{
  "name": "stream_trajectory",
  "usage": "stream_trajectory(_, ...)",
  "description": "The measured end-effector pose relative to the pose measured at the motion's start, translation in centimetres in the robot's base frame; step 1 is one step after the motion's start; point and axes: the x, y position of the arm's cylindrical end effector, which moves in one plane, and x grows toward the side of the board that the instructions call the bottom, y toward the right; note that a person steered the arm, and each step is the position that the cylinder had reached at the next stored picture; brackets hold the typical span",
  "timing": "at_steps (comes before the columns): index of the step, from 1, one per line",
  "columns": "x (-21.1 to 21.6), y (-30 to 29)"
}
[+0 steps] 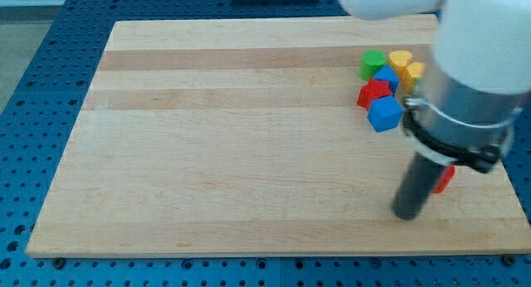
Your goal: Move the red circle below the green star
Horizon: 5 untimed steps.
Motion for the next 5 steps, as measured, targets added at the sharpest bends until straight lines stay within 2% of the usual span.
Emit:
stream_trajectory(1, -1.4, 2.3)
stream_trajectory(3, -8.8, 1.8)
stream_trajectory(4, -10.2, 1.8)
stream_trajectory(5, -7.7, 2.2)
